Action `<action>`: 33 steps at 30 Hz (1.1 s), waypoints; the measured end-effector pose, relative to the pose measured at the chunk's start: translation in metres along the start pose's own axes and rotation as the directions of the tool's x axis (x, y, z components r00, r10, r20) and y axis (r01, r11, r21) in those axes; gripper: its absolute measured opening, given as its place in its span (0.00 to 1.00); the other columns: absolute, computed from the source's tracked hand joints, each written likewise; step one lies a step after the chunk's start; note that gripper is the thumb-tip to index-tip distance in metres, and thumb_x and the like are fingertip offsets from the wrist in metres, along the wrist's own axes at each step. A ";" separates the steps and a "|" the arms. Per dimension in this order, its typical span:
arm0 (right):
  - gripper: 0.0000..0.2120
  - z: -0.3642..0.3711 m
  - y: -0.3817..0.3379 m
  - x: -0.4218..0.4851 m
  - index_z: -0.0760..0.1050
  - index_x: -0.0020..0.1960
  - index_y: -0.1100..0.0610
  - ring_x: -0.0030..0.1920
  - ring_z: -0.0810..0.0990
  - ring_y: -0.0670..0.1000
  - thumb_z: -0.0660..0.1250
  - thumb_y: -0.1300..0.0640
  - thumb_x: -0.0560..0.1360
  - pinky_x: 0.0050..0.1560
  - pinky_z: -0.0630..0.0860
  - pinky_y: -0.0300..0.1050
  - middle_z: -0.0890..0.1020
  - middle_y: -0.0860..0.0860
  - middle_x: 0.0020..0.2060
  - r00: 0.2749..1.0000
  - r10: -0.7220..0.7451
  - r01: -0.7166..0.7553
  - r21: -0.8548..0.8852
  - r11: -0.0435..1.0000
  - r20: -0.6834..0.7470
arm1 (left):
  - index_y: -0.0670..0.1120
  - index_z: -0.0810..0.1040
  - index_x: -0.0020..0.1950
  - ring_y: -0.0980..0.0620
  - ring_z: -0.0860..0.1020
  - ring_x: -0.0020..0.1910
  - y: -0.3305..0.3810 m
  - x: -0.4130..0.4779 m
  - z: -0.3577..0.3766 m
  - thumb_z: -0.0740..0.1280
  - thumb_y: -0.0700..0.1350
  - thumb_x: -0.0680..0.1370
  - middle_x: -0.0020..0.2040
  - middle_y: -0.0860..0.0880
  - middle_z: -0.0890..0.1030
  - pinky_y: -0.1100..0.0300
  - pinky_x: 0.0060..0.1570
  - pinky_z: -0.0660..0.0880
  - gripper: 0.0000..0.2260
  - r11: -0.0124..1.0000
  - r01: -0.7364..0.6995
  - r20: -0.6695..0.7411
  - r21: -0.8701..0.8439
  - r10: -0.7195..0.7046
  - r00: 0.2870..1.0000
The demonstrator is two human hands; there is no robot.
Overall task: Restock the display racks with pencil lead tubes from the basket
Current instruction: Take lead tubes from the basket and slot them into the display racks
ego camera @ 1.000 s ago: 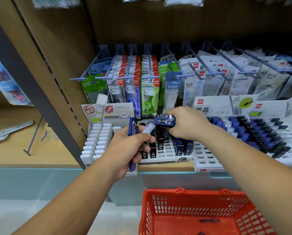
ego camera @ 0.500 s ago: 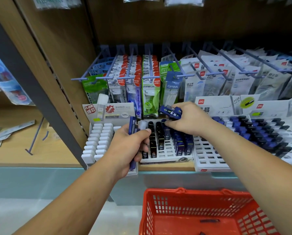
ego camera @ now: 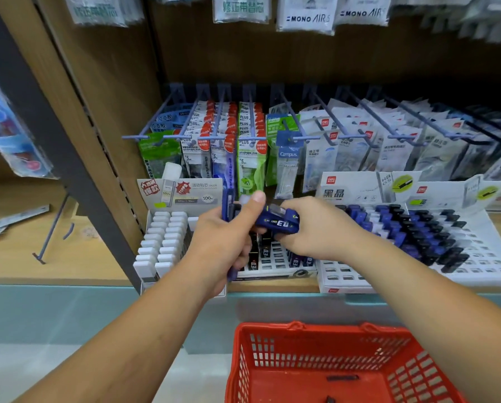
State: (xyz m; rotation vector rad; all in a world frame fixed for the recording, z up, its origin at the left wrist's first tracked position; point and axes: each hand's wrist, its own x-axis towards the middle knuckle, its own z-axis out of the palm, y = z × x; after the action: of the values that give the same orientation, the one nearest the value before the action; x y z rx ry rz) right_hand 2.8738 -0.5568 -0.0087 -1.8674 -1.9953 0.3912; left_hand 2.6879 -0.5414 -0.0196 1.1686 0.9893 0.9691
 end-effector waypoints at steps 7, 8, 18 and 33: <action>0.07 -0.002 -0.003 -0.006 0.74 0.40 0.47 0.37 0.80 0.53 0.70 0.48 0.67 0.40 0.81 0.55 0.80 0.48 0.33 0.999 0.023 -0.024 0.031 0.999 0.031 | 0.45 0.83 0.51 0.52 0.63 0.24 -0.006 0.005 0.007 0.74 0.44 0.79 0.39 0.38 0.77 0.64 0.22 0.60 0.05 0.999 -0.013 0.025 0.044 0.012 1.000; 0.07 -0.001 -0.003 -0.008 0.74 0.42 0.47 0.38 0.80 0.52 0.71 0.48 0.68 0.41 0.81 0.54 0.80 0.47 0.33 0.999 0.025 -0.025 0.010 1.000 0.032 | 0.46 0.83 0.50 0.52 0.64 0.23 -0.005 0.005 0.007 0.74 0.44 0.79 0.38 0.39 0.76 0.65 0.22 0.60 0.04 0.999 -0.008 0.031 0.040 0.007 1.000; 0.11 -0.001 0.022 -0.023 0.76 0.43 0.38 0.32 0.79 0.49 0.72 0.55 0.72 0.39 0.78 0.49 0.81 0.49 0.32 0.995 0.101 -0.104 0.212 0.972 0.025 | 0.48 0.80 0.54 0.50 0.64 0.27 -0.003 0.013 0.006 0.72 0.44 0.81 0.33 0.44 0.76 0.62 0.26 0.59 0.03 0.998 -0.039 0.042 0.045 0.037 0.998; 0.07 -0.023 0.037 -0.027 0.75 0.46 0.57 0.25 0.71 0.54 0.73 0.59 0.77 0.25 0.71 0.44 0.74 0.54 0.29 0.936 0.340 -0.224 0.602 0.767 -0.085 | 0.47 0.82 0.55 0.52 0.59 0.22 0.008 0.009 -0.007 0.69 0.40 0.82 0.31 0.44 0.67 0.66 0.23 0.56 0.04 0.989 -0.083 -0.001 0.125 0.083 0.997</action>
State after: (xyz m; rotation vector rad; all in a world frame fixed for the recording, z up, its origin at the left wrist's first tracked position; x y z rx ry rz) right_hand 2.9186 -0.5821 -0.0071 -1.7070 -1.2562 0.7821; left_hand 2.6825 -0.5302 -0.0137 1.3204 1.0247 0.9882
